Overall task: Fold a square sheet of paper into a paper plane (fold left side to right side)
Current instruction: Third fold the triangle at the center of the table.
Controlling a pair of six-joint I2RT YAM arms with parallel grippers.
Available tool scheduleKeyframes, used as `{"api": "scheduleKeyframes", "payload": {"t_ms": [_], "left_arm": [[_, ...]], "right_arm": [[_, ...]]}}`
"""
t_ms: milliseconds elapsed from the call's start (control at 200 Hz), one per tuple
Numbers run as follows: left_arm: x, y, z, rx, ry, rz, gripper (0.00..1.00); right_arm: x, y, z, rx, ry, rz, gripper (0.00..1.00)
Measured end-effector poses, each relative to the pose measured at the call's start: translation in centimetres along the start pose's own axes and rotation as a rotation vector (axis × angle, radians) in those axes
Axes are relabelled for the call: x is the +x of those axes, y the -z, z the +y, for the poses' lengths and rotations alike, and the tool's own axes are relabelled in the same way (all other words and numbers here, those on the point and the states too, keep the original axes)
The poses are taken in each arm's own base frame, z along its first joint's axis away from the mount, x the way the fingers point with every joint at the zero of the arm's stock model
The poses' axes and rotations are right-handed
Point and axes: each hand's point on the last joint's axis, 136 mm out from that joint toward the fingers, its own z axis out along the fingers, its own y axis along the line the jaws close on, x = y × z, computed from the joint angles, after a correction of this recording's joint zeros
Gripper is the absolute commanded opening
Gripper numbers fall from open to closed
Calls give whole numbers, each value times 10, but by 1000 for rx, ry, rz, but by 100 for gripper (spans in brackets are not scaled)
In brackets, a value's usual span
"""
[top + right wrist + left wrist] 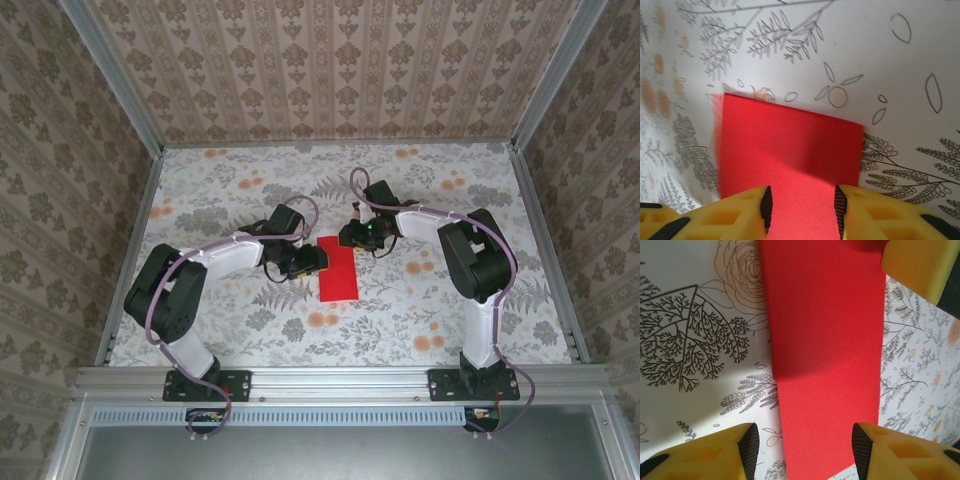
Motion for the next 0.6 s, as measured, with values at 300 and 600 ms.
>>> {"api": "scheduleKeyframes", "payload": {"t_ms": [300, 600], "left_arm": [[11, -17, 6, -13, 21, 57, 54], [11, -22, 1, -7, 25, 63, 45]], "right_arm": [[0, 0, 0, 0, 23, 2, 41], [0, 0, 0, 0, 23, 2, 41]]}}
